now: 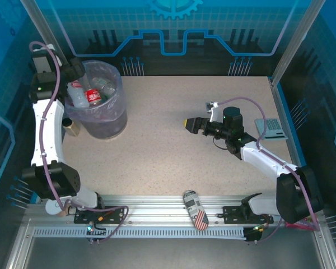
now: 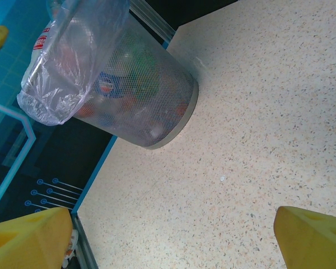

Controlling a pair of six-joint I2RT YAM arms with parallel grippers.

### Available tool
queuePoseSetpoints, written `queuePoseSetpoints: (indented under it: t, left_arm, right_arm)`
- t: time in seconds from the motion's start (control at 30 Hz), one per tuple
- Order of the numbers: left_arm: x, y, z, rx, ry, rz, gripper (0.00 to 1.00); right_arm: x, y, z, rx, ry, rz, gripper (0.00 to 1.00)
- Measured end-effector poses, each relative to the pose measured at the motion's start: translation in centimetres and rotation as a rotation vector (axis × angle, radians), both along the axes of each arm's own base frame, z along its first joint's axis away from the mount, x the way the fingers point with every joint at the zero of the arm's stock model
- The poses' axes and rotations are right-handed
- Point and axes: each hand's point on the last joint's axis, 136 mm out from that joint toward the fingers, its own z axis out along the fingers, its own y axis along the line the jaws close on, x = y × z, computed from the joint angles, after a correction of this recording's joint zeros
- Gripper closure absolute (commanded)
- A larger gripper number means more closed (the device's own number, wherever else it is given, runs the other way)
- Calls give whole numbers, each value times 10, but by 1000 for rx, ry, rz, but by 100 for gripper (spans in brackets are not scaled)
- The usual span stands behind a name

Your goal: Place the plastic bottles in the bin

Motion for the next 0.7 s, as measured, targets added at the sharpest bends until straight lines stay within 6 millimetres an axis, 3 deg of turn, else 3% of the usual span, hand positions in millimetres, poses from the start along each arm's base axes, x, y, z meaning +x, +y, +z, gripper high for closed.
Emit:
queuePoseSetpoints:
  t: [0.13, 0.23, 0.37, 0.5, 0.7]
  left_arm:
    - [2, 3, 12, 5, -10, 2, 9]
    - [7, 2, -4, -18, 27, -8, 12]
    - [13, -3, -43, -76, 103, -30, 15]
    - [15, -10, -74, -115, 165, -44, 10]
    - [17, -13, -71, -112, 162, -53, 1]
  right_arm:
    - [-1, 1, 0, -2, -1, 1, 6]
    - [-1, 1, 0, -3, 0, 1, 6]
    - [0, 0, -3, -17, -4, -3, 6]
    - [0, -1, -6, -32, 1, -9, 6]
    - [0, -2, -7, -46, 7, -10, 6]
